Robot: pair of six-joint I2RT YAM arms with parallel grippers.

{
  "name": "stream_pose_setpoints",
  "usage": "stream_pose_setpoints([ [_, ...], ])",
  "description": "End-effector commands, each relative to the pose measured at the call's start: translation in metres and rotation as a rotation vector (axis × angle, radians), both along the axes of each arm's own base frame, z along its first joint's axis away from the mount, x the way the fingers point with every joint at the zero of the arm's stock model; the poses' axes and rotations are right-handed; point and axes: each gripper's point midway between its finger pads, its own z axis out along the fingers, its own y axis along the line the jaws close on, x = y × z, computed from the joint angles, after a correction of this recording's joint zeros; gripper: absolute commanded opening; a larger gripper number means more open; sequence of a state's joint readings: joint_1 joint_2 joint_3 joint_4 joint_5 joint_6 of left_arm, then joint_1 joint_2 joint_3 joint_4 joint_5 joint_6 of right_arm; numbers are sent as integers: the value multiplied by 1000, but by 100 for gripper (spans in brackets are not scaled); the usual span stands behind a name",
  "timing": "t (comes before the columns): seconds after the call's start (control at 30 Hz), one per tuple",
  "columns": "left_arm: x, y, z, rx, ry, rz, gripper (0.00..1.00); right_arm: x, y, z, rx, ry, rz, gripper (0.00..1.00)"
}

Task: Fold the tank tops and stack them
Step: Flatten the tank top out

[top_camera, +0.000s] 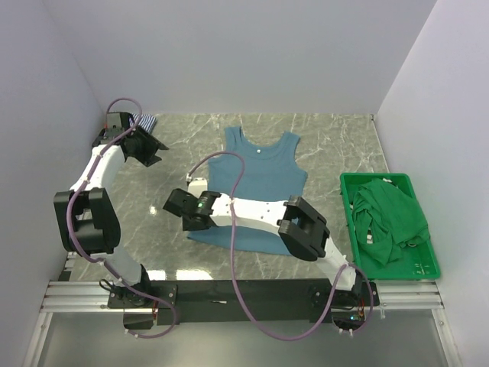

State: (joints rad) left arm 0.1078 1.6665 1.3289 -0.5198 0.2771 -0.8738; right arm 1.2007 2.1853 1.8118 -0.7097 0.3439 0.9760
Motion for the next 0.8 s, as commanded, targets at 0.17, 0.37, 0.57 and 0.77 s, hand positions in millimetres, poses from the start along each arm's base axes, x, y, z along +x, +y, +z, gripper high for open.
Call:
stream_pose_setpoints([
  [0.17,7,-8,-5,-44,-31,-24,51,0,16,1,-22,-38,5,42],
  [0.37,9,-9,-12,-53,-19,-32,50,-6,23,-18,-51,-12,29,42],
  [0.57,9,-12,-21,-66,-9,-38,50,-16,6,-40,-119,13,24,42],
  [0.77,2,-34,-32,-96,6,-70,51,-28,-11,-41,-94,21,54,5],
])
